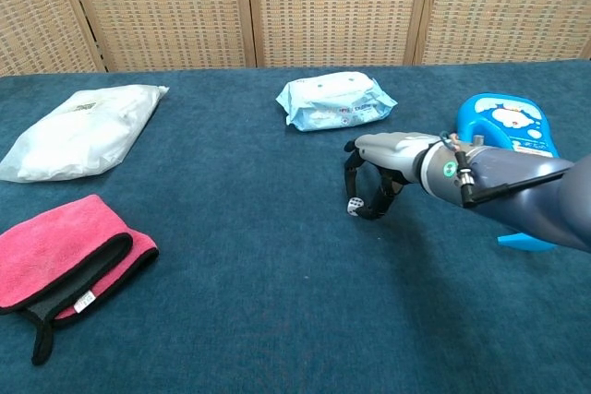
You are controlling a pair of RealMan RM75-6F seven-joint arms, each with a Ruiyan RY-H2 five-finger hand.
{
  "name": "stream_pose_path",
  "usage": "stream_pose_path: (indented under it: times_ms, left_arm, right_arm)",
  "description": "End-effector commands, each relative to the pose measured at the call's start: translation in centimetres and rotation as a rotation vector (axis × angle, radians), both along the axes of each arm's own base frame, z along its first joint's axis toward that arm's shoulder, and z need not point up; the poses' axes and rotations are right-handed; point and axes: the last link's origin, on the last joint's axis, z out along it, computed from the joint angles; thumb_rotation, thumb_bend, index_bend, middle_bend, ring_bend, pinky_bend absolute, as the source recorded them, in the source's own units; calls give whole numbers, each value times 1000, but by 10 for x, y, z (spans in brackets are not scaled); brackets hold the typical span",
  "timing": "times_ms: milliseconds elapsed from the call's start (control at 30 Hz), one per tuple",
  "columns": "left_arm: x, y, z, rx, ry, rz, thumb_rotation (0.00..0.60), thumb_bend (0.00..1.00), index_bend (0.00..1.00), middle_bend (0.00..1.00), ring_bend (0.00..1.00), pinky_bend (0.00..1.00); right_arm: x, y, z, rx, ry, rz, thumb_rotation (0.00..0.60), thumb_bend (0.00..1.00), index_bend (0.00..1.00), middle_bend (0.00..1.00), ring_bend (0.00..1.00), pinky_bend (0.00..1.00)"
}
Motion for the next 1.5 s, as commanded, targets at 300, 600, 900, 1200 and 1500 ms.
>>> stream_pose_path:
  times_ms: [300,600,900,1200,1500]
  left_arm:
    - [0,-1,1,4,-4,1,600,0,0,0,0,0]
    - [1,-2,1,2,-6,-5,600,0,0,0,0,0]
    - [3,-4,1,4,-10,-12,600,0,0,0,0,0]
    - [2,-3,1,2,-10,-6,600,0,0,0,0,0]
    - [2,-3,3,6,-17,-3,600,0,0,0,0,0]
  right_arm:
    - [18,3,23,-17,-74,40,600,466,504,0,0,0]
    - [59,9,97,-122,-107,196,600,489,504,0,0,0]
    - [71,11,132,-177,-110,223,600,477,390,0,0,0]
    - [66,11,130,-170,-99,223,600,414,92,0,0,0]
    - [60,16,144,-212,-96,233,600,414,92,0,0,0]
